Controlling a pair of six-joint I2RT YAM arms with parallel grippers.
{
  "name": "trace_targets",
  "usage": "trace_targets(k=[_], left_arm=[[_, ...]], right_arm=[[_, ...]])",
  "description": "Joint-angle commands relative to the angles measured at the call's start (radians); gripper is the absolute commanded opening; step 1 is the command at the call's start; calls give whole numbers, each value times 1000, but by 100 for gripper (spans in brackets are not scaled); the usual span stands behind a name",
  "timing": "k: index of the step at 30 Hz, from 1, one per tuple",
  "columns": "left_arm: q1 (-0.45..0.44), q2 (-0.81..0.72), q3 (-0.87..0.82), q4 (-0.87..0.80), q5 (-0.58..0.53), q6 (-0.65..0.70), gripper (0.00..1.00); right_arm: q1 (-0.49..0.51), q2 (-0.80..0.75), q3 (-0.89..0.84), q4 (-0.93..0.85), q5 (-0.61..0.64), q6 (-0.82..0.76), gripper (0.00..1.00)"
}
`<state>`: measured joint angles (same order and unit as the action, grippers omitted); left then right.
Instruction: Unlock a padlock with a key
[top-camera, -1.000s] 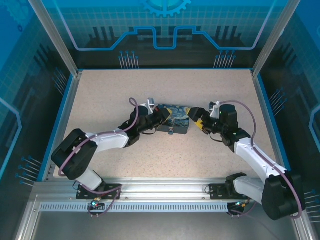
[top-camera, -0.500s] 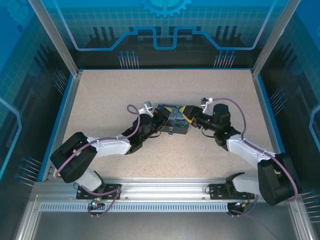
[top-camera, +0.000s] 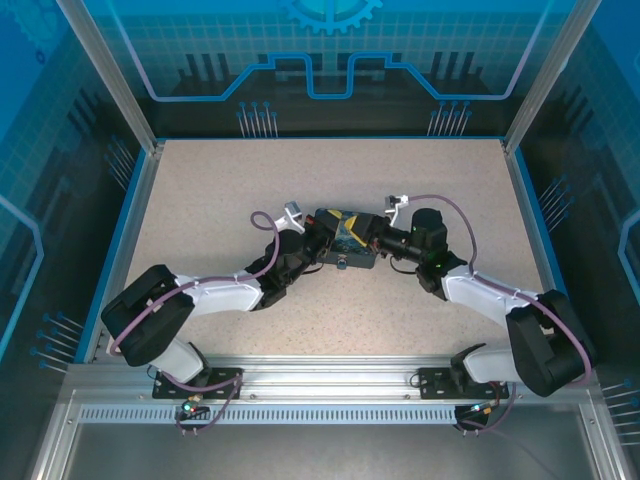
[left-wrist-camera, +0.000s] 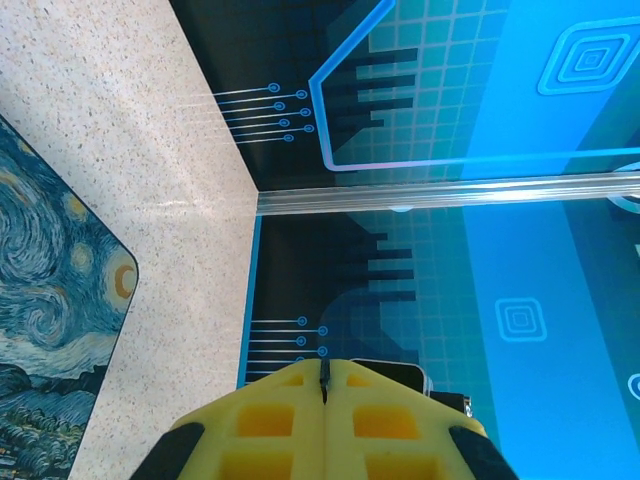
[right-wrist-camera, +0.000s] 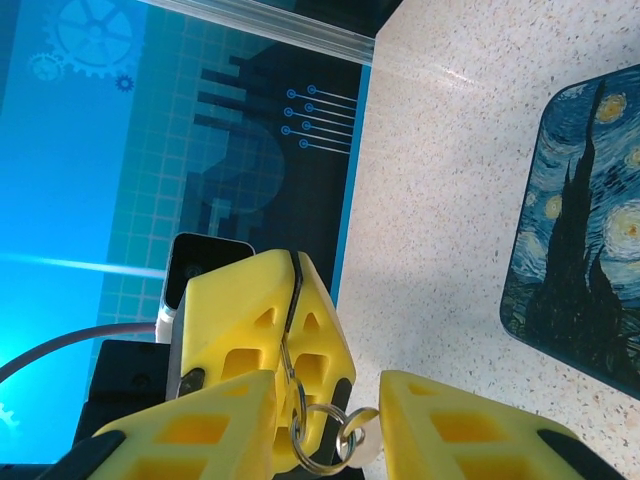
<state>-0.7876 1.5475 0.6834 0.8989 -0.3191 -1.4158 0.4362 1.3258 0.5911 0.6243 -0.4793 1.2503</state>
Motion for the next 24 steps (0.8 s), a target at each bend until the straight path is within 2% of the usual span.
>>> trace_targets(k=[1,18,21,24], left_arm=[[-7,6,-8,48,-31,-6,0],[-15,19,-10,58,-43,-3,0],[-16,15,-19,60,-51,-6,0],[-18,5,-32,61,-58,-4,0]], right_arm=[[16,16,34,46,-5,-6,33],[31,43,56,47,2,-3,13],[29,40,54,42,5,-3,14],[21,34,46,37,9,-2,20]])
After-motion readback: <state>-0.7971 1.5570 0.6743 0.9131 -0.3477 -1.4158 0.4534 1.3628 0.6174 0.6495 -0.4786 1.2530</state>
